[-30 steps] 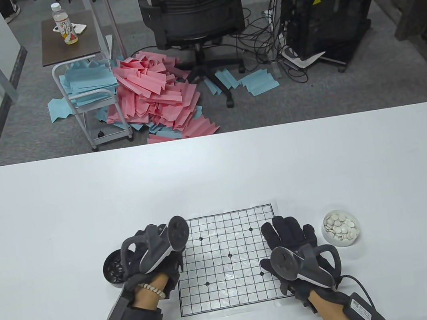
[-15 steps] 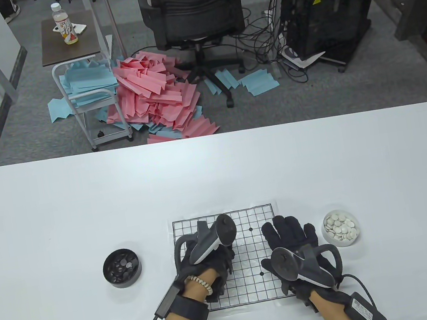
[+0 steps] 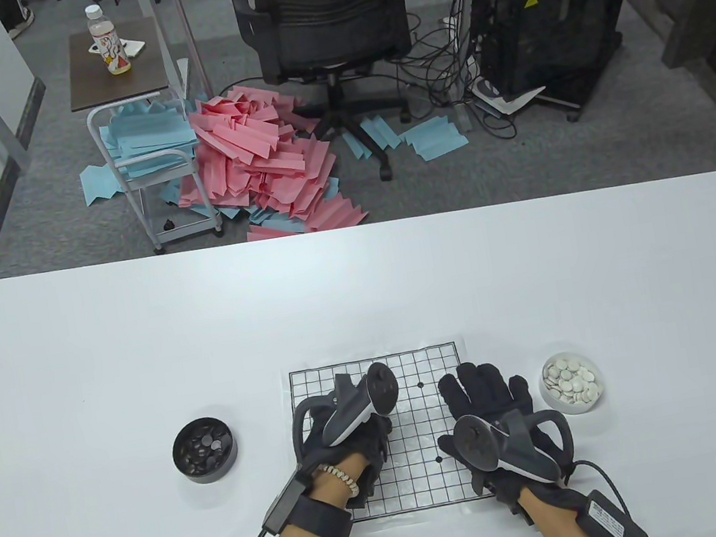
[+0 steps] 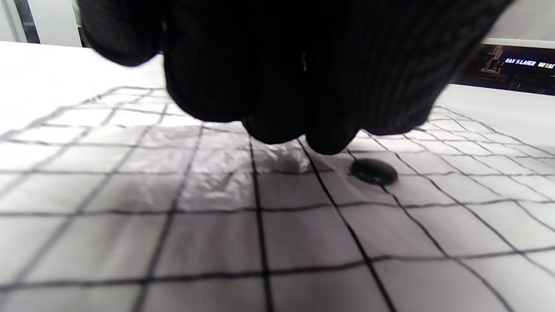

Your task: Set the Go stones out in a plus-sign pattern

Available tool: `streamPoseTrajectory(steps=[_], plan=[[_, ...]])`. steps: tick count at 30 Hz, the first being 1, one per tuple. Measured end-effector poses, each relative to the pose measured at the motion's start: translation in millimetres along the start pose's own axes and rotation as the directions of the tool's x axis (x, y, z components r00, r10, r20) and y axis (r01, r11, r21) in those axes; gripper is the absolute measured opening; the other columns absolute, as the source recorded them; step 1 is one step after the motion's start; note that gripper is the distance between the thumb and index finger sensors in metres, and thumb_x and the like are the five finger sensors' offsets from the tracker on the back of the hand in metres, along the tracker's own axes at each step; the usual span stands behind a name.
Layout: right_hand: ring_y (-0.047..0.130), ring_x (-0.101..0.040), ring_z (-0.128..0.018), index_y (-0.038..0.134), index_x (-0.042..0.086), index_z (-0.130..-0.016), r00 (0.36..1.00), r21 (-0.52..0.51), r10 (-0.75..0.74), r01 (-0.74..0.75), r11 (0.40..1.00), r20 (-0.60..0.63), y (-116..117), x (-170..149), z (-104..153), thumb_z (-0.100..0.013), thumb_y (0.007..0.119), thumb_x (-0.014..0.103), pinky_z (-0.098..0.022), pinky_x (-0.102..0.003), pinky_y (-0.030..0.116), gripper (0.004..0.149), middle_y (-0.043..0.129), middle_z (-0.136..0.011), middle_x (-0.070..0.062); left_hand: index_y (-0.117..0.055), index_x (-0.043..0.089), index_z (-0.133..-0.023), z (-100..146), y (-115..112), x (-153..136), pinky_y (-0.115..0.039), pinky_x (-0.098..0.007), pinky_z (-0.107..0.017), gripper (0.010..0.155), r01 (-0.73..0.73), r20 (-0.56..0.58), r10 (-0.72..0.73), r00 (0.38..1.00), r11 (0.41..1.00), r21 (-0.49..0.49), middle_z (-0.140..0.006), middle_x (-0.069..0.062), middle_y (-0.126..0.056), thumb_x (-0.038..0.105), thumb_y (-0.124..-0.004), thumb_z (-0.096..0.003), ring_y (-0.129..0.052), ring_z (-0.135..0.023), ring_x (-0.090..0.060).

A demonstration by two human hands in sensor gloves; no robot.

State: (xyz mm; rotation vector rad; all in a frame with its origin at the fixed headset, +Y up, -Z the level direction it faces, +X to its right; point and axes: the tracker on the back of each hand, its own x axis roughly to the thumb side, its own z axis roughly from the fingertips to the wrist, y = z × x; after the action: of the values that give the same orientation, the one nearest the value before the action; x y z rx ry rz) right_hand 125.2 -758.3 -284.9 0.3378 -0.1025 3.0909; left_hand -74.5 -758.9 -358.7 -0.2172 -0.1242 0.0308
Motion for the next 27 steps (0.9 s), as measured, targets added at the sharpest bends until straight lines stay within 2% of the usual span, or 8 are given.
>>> streamPoseTrajectory(steps=[4,8,13,17,19,24,27], plan=[[0.042,-0.042,-0.112,0.038,0.031,-0.111,1.000,0.001,0.001,-0.001,1.000,0.002,0.4,0.5,-0.3,-0.041,0.076,0.059,-0.075,-0.071,0.041,0.084,0.036,-0.119,-0.009,-0.097,0.028,-0.075,8.0,23.5,-20.9,-0.073,-0.058,-0.058,0.044,0.015,-0.021,-0.014,1.000,0.999,0.046,-0.076,-0.001,-0.103,0.043,-0.091,-0.0348,-0.100,-0.057,-0.028],[0.042,-0.042,-0.112,0.038,0.031,-0.111,1.000,0.004,0.001,-0.001,1.000,0.000,0.6,0.7,-0.2,-0.041,0.076,0.059,-0.075,-0.072,0.041,0.084,0.037,-0.119,-0.010,-0.096,0.028,-0.077,18.5,49.3,-53.8,-0.073,-0.057,-0.058,0.044,0.062,-0.077,-0.056,0.995,0.995,0.079,-0.077,0.000,-0.103,0.042,-0.092,-0.0350,-0.101,-0.058,-0.028],[0.042,-0.042,-0.112,0.038,0.031,-0.111,1.000,0.011,-0.002,0.002,1.000,-0.006,0.6,0.7,-0.5,-0.041,0.076,0.059,-0.075,-0.071,0.041,0.084,0.037,-0.119,-0.009,-0.094,0.029,-0.079,29.9,68.5,-109.3,-0.073,-0.057,-0.059,0.046,0.138,-0.223,-0.119,0.968,0.988,0.072,-0.080,-0.001,-0.103,0.041,-0.092,-0.0351,-0.101,-0.060,-0.028],[0.042,-0.042,-0.112,0.038,0.031,-0.111,1.000,0.014,0.000,0.001,1.000,-0.007,0.6,1.1,-0.7,-0.041,0.076,0.059,-0.075,-0.071,0.041,0.084,0.037,-0.119,-0.009,-0.086,0.027,-0.089,33.1,64.9,-149.8,-0.072,-0.058,-0.060,0.055,0.118,-0.349,-0.118,0.929,0.993,-0.022,-0.088,-0.003,-0.099,0.042,-0.091,-0.0359,-0.100,-0.065,-0.030],[0.042,-0.042,-0.112,0.038,0.031,-0.111,1.000,0.014,0.000,0.000,1.000,-0.007,0.6,1.2,-0.9,-0.041,0.076,0.059,-0.075,-0.071,0.041,0.084,0.036,-0.119,-0.009,-0.086,0.026,-0.090,33.4,56.8,-167.4,-0.072,-0.058,-0.059,0.056,0.119,-0.398,-0.141,0.906,0.990,-0.080,-0.090,-0.006,-0.098,0.041,-0.091,-0.0360,-0.100,-0.066,-0.030],[0.042,-0.042,-0.112,0.038,0.031,-0.111,1.000,0.016,0.001,-0.001,1.000,-0.008,0.7,1.0,-0.9,-0.041,0.076,0.059,-0.075,-0.071,0.041,0.084,0.037,-0.119,-0.009,-0.086,0.026,-0.090,30.1,32.2,-184.7,-0.074,-0.057,-0.058,0.056,0.120,-0.426,-0.208,0.880,0.967,-0.224,-0.091,-0.006,-0.098,0.041,-0.092,-0.0358,-0.102,-0.064,-0.029],[0.042,-0.042,-0.112,0.038,0.031,-0.111,1.000,0.017,0.002,-0.002,1.000,-0.008,0.7,1.0,-0.9,-0.041,0.076,0.059,-0.075,-0.071,0.042,0.084,0.037,-0.119,-0.009,-0.087,0.027,-0.089,27.2,20.7,-188.7,-0.074,-0.056,-0.057,0.055,0.138,-0.426,-0.245,0.871,0.954,-0.267,-0.090,-0.006,-0.099,0.040,-0.092,-0.0358,-0.102,-0.064,-0.028]])
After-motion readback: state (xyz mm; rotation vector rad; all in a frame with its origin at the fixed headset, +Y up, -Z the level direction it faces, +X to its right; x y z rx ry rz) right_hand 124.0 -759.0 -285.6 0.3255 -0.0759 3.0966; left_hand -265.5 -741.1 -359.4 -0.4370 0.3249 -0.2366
